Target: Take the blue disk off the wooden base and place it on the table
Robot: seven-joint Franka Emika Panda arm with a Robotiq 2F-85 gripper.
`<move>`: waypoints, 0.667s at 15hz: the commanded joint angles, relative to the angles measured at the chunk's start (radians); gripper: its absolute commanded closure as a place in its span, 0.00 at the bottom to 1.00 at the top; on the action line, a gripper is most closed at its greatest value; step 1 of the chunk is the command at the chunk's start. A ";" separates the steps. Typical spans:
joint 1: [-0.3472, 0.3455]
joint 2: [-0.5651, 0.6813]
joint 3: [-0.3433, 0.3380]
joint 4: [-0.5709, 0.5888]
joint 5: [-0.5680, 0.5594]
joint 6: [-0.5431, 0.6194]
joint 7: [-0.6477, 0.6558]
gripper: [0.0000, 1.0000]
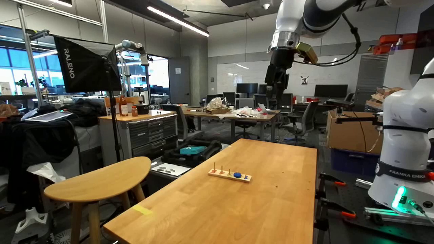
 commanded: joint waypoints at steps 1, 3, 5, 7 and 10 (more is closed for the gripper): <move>0.007 0.017 -0.004 0.007 -0.014 -0.010 -0.024 0.00; -0.009 0.085 0.008 0.017 -0.045 0.067 -0.025 0.00; -0.022 0.173 0.007 0.045 -0.085 0.152 -0.024 0.00; -0.032 0.269 0.004 0.066 -0.136 0.257 -0.022 0.00; -0.041 0.425 -0.003 0.108 -0.221 0.376 -0.007 0.00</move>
